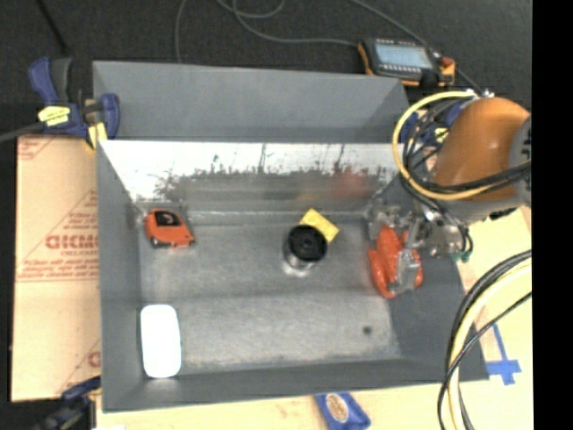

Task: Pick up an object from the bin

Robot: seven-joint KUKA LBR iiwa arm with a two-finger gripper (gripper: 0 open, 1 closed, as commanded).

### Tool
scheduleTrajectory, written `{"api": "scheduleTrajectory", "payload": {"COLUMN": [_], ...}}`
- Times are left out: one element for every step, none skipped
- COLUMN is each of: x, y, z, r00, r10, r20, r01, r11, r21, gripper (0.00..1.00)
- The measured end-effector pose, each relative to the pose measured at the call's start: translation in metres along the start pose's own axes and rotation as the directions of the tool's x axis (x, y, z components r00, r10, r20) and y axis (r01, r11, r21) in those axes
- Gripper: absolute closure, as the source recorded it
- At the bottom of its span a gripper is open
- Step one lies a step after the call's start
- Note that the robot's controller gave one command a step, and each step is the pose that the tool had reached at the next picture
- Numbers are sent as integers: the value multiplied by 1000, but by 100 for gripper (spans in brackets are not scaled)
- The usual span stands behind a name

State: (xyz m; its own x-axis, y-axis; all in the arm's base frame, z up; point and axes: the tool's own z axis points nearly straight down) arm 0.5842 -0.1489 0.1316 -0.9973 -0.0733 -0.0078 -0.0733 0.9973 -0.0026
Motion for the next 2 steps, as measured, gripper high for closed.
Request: {"api": "scheduleTrajectory", "payload": {"x": [16,1], "y": [-4,-6], "z": [29,40], "r00": [1000,988], "r10": [-27,154], "r20": [-3,-4], "r01": [27,-154], "r11": [1000,988], "r21": [-1,-1], "gripper": [0,0]}}
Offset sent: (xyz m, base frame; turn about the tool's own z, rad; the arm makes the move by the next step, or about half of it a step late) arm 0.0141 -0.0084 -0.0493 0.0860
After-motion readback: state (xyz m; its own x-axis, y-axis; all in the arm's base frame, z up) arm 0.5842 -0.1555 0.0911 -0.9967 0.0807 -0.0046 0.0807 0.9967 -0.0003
